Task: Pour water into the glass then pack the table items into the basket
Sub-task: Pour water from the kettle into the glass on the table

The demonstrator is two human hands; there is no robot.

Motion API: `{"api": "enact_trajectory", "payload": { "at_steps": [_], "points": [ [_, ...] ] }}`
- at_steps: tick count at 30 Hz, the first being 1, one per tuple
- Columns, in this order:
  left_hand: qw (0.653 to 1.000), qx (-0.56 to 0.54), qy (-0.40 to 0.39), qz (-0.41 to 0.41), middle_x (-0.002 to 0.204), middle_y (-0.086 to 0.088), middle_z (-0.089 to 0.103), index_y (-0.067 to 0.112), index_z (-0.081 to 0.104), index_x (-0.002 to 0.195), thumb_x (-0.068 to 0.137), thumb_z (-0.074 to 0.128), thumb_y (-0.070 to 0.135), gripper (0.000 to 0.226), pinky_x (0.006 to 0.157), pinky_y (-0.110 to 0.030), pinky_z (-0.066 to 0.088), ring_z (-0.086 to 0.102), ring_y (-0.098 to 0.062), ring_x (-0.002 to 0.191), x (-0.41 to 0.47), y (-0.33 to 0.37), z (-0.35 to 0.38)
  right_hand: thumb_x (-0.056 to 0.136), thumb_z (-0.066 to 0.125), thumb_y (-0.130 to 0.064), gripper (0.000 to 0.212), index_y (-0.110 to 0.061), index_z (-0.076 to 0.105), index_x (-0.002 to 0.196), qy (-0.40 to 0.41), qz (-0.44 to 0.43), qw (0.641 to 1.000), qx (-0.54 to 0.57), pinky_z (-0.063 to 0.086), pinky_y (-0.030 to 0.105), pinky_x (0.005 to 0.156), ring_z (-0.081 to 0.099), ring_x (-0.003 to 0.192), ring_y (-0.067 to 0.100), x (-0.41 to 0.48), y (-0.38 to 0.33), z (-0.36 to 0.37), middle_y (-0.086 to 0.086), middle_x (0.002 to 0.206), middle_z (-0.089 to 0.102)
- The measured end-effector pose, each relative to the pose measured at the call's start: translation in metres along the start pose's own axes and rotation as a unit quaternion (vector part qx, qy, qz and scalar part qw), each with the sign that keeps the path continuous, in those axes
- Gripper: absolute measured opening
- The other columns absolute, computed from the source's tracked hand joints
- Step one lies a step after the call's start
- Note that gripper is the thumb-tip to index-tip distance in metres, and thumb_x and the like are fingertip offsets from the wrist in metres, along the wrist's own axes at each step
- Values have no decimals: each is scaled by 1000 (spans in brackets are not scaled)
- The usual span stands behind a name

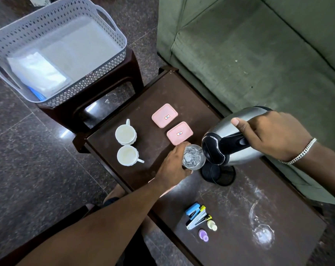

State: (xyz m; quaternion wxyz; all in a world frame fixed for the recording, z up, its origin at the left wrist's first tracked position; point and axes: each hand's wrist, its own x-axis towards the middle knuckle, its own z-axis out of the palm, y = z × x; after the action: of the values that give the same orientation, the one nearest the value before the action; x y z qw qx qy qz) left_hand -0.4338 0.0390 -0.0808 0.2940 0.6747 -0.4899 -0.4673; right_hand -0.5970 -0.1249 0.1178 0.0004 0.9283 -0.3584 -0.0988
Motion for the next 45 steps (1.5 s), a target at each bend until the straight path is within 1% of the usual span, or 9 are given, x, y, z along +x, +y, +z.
{"api": "enact_trajectory", "payload": {
  "at_steps": [5, 10, 18, 23, 28, 34, 38, 41, 45],
  "points": [
    [1000, 2, -3, -4, 139, 0, 56, 21, 43, 144, 73, 87, 8, 85, 107, -44, 50, 56, -22, 128, 1, -1, 0, 97, 16, -65, 73, -32, 48, 40, -5, 15, 999, 39, 35, 29, 48, 35, 42, 18, 1, 6, 1, -7, 40, 38],
    [1000, 9, -5, -1, 139, 1, 56, 22, 42, 144, 72, 89, 10, 86, 108, -44, 48, 56, -21, 128, 2, -4, -1, 102, 28, -62, 71, -29, 48, 42, -11, 28, 995, 100, 45, 36, 52, 51, 45, 23, -1, 24, 5, 2, 43, 55],
    [1000, 9, -26, -6, 143, 1, 54, 23, 38, 146, 71, 91, 19, 92, 111, -43, 48, 55, -19, 131, 2, -7, -5, 101, 49, -46, 69, -13, 30, 43, -25, 72, 982, 175, 27, 21, 42, 33, 38, 18, -4, 54, 11, -2, 37, 25],
    [999, 21, -46, 0, 152, 8, 44, 35, 28, 149, 69, 91, 39, 102, 113, -41, 48, 50, -13, 137, -2, -6, -14, 100, 51, -47, 68, -9, 23, 51, -39, 114, 967, 225, 25, 33, 48, 19, 43, 14, -10, 62, 11, -1, 47, 19],
    [997, 54, -28, 41, 153, 14, 37, 39, 25, 149, 63, 87, 56, 107, 108, -46, 50, 49, -17, 138, -2, 5, -31, 97, 54, -49, 68, -16, 23, 47, -15, 153, 949, 276, 23, 29, 45, 19, 42, 13, -16, 64, 3, -7, 46, 18],
    [995, 55, -6, 81, 145, 22, 35, 44, 26, 146, 59, 87, 65, 109, 98, -44, 55, 58, -15, 119, 6, 24, -51, 96, 56, -50, 73, -9, 37, 40, 15, 220, 909, 355, 22, 24, 40, 27, 36, 9, -16, 68, -6, -4, 35, 33],
    [994, 18, -14, 104, 156, 22, 29, 45, 23, 151, 60, 92, 59, 115, 106, -47, 52, 46, -6, 138, 11, 33, -64, 99, 57, -44, 70, 7, 51, 50, 46, 219, 867, 445, 35, 22, 42, 42, 39, 16, -10, 67, -15, 12, 39, 46],
    [994, 3, -5, 107, 154, 28, 30, 50, 23, 153, 59, 93, 62, 117, 108, -48, 51, 44, -6, 140, 14, 39, -76, 94, 59, -50, 67, 4, 57, 54, 74, 224, 837, 493, 40, 20, 43, 49, 40, 18, 0, 65, -23, 28, 46, 51],
    [991, -17, 18, 129, 146, 33, 35, 50, 24, 152, 55, 89, 75, 119, 103, -44, 56, 44, 3, 138, 19, 47, -101, 88, 59, -54, 70, 6, 57, 53, 110, 219, 793, 558, 40, 20, 43, 48, 38, 24, 24, 53, -38, 21, 40, 50]
  ]
}}
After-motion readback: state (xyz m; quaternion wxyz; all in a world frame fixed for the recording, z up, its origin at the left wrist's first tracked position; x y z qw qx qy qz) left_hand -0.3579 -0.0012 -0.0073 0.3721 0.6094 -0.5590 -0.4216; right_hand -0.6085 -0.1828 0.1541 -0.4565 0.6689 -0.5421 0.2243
